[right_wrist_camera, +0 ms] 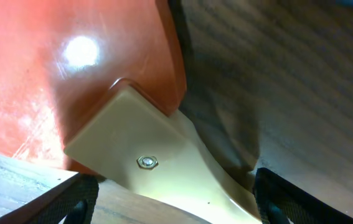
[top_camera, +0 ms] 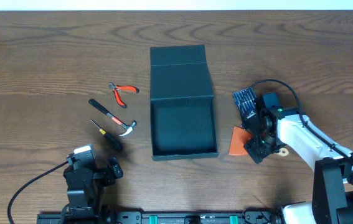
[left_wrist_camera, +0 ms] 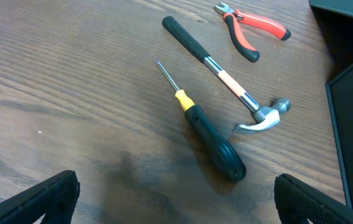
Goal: Pack container
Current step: 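Reach the right gripper to the orange scraper's wooden handle and grasp it, then lift the orange scraper with the right gripper and carry it over the box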
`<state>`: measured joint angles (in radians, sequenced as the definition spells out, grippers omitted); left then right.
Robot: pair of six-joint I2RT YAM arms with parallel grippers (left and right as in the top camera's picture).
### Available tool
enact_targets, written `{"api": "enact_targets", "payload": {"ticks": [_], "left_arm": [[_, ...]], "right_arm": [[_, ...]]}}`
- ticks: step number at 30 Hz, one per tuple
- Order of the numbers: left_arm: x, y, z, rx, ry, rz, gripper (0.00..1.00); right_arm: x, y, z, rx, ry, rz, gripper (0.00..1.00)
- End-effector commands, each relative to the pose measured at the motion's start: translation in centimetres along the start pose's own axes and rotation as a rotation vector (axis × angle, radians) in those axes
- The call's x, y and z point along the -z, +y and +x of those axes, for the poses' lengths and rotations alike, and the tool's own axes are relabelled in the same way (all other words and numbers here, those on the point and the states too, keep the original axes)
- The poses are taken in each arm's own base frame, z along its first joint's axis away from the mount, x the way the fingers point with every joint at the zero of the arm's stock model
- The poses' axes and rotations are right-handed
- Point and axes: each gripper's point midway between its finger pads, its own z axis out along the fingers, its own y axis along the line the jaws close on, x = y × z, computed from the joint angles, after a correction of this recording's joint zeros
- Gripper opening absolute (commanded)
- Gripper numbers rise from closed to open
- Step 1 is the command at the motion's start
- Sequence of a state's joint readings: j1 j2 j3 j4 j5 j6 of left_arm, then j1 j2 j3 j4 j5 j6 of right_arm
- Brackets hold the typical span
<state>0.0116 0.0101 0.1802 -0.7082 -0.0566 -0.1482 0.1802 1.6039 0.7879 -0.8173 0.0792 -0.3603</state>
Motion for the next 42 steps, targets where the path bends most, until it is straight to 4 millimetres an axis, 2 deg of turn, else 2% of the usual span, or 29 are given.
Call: {"api": "enact_targets", "payload": {"ticks": [1,9,14,23,29,33,39,42], "left_arm": [[0.0,0.2,-0.1,-0.013,-0.007,-0.01,0.99],[0.0,0.2,-0.1,-0.013,-0.007,-0.01,0.99],[0.0,0.2,-0.1,-0.013,-0.007,-0.01,0.99],[0.0,0.2,-0.1,-0.013,-0.007,-0.01,0.99],[0.0,0.2,-0.1,-0.013,-0.007,-0.01,0.99],[0.0,0.2,-0.1,-0.013,-0.007,-0.01,0.99],[0.0,0.2,-0.1,-0.013,-0.007,-0.01,0.98],[0.0,0.2,-0.1,-0.013,-0.007,-0.01,0.98]], "right_arm": [[-0.4,0.3,0.2,0.002,0.004,-0.002,0.8],[-0.9,0.3,0.2,0.001,-0.007,0.002,0.78],[-1.0,0.3,0.0,0.0,-0.016,0.0,0.71],[-1.2,0.6,0.0,0.0,-0.021,-0.015,0.71],[-1.1,1.8,-0.4,-0.025,-0.035,-0.063,0.51],[-1.1,2.4,-0.6,-0.011,-0.037,-0.066,0.48],[-0.9,3.6,-1.1,0.012,-0.05,-0.079,0.29],[-0.9,4.1,-1.3,0.027,-0.052,-0.077,0.28]]}}
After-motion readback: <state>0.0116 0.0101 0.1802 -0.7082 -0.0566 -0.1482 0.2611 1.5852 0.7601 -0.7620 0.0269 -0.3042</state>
